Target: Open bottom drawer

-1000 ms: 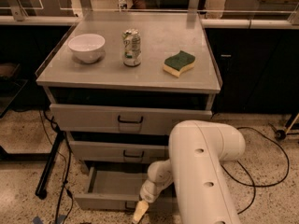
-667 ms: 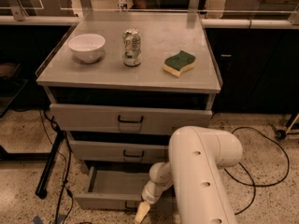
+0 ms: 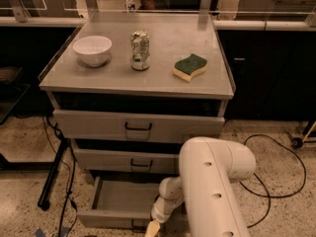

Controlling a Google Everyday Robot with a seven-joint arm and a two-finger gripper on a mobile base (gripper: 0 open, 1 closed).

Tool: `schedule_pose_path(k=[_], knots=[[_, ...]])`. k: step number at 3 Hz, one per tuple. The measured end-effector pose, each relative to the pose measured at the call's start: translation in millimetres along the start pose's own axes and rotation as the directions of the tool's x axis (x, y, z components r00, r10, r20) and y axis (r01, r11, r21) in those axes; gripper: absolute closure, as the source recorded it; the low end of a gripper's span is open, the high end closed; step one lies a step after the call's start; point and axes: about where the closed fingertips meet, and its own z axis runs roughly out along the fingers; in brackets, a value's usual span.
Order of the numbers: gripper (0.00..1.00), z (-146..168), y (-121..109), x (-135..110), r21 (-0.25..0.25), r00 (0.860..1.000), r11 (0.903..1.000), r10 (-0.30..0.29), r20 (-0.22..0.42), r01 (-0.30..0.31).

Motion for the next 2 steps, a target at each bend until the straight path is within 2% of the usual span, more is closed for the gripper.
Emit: schedule_pose_path(k=[1,2], knots=[[0.0,0,20,10,-0.014,1.0,0.9998,0.012,-0.002,-0.012],[0.0,-25,59,20,0.017,0.996,0.9976,0.065,0.057,-0.066]])
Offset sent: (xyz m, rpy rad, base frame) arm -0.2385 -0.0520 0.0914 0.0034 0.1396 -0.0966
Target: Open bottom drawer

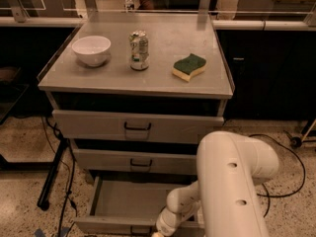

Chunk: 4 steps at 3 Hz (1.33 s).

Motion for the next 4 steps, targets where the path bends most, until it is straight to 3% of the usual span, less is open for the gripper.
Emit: schedule_pose_path(k=[1,2,4], knots=[[0.0,-36,27,-1,0.068,0.994,0.9953,0.062,0.088,-0.069],[0.0,-36,55,22,0.057,0.995,0.9961,0.064,0.071,-0.068],[0.0,-34,52,12,0.074,0.998,0.9959,0.048,0.044,-0.051]])
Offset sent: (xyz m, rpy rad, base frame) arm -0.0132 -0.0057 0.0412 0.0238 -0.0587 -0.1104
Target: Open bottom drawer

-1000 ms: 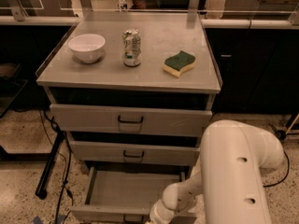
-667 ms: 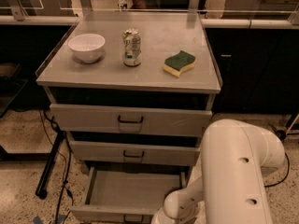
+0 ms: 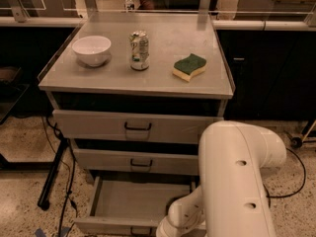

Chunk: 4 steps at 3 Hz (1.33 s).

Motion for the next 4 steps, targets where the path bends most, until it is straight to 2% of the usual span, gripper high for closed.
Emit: schedule_pose_path(k=[1,2,3,4], knots=[[0.0,-2,-16,-19,0.042,0.999,0.999,-0.016,-0.035,0.017],[0.0,2,-43,-27,0.077,0.996,0.9968,-0.012,-0.088,0.019],[0.0,11,-71,-22,0.091,0.992,0.9959,0.015,-0.125,-0.003],[0.0,25,-98,-6,0.092,0.985,0.9943,0.068,-0.161,-0.054]])
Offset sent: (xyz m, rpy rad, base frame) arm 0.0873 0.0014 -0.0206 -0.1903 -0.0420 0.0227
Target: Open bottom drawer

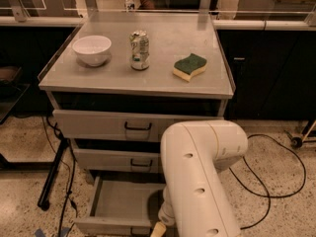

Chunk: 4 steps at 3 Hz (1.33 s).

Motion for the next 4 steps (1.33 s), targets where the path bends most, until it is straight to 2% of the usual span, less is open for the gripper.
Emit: schedule_pose_path(k=[2,3,4], knots=[[0.0,29,-32,28,-0.029,0.995,0.9961,0.082,-0.053,-0.083],[0.0,37,-36,47,-0.043,0.991,0.9923,0.112,-0.077,-0.116],[0.16,40,-27,60,-0.041,0.99,0.9928,0.109,-0.09,-0.113]])
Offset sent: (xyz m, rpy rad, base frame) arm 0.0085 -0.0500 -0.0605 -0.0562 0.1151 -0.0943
